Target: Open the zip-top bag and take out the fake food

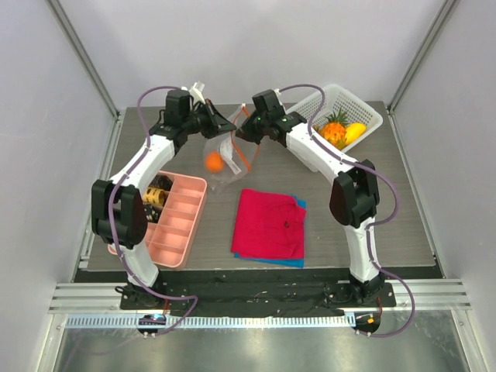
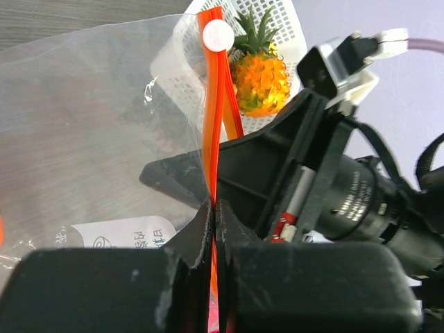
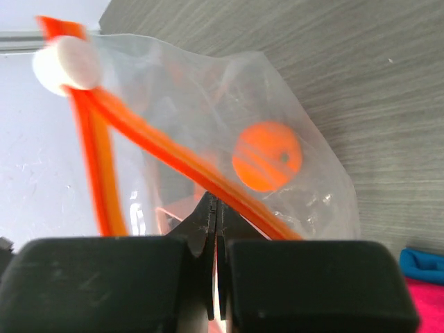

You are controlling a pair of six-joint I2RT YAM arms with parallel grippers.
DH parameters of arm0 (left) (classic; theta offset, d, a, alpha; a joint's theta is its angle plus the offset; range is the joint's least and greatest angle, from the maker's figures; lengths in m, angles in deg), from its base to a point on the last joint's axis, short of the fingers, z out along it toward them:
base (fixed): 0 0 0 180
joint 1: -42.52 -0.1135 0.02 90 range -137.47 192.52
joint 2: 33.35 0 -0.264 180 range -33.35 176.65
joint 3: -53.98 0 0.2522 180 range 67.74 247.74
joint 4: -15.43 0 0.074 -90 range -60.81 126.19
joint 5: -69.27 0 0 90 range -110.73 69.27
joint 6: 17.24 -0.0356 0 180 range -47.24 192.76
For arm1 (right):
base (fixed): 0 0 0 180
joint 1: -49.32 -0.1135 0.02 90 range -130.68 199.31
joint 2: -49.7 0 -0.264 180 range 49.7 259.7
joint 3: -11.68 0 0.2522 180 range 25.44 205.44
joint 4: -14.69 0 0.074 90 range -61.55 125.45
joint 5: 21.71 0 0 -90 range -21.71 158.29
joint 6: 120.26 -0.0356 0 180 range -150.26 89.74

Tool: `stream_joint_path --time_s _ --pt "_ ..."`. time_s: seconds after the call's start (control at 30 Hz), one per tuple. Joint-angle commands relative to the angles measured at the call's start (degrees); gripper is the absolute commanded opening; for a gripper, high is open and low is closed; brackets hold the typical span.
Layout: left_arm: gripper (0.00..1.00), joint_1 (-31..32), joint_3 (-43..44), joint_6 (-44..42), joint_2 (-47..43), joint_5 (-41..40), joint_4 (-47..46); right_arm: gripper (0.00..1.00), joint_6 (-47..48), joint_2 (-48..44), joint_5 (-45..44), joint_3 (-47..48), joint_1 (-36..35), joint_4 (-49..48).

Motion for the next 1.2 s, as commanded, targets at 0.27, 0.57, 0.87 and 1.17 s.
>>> stream_joint_path --time_s 0.27,0.57,0.87,1.17 --pt "0.0 0.27 1.99 -0.67 -0.61 0.99 -0.11 0.04 -3.67 0.82 2.21 -5.8 -0.73 -6.68" --pt "0.0 0.35 2.08 -0.23 -0.09 1.96 -0.29 0.19 12.69 3.99 10.81 -11.41 -1.53 -17.74" --pt "0.0 0.7 2.16 -0.14 0.62 1.96 -0.47 0.43 22.8 6.36 17.95 -10.99 -2.67 -23.12" --pt "0.0 0.97 2.16 0.03 1.67 1.96 -0.56 0.71 27.55 8.91 21.29 -11.96 -3.99 -26.11"
